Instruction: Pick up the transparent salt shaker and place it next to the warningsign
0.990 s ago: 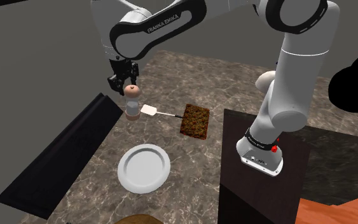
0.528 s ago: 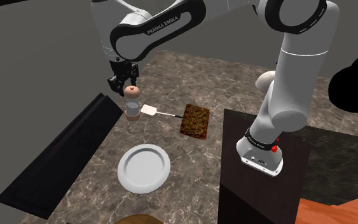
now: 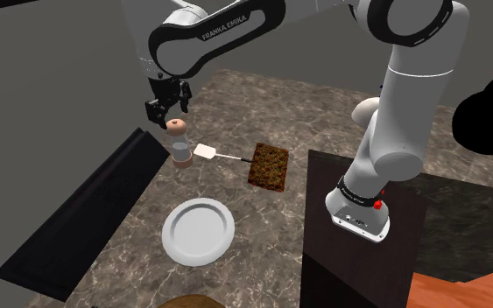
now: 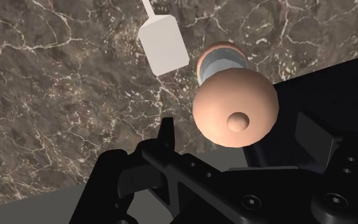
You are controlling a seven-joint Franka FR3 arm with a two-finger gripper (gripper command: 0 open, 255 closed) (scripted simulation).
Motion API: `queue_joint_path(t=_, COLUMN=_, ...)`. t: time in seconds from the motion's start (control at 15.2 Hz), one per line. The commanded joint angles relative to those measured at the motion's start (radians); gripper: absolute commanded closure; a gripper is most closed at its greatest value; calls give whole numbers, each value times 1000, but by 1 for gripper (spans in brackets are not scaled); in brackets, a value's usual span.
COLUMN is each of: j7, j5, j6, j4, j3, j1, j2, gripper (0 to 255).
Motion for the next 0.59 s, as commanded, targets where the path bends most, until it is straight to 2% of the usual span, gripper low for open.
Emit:
queue_joint_path(t=0.0, j7=-6, j5=7, j6=-55, j4=35, j3=3, j1=1, j2=-20, gripper=0)
queue_joint_path(t=0.07, j7=-7, j5=10, j6=-80, j4=54, j3=4, j1=2, j2=-26, gripper=0)
queue_joint_path(t=0.53, j7=-7, j5=10, j6=-80, j4=54, j3=4, j1=2, j2=-26, gripper=0)
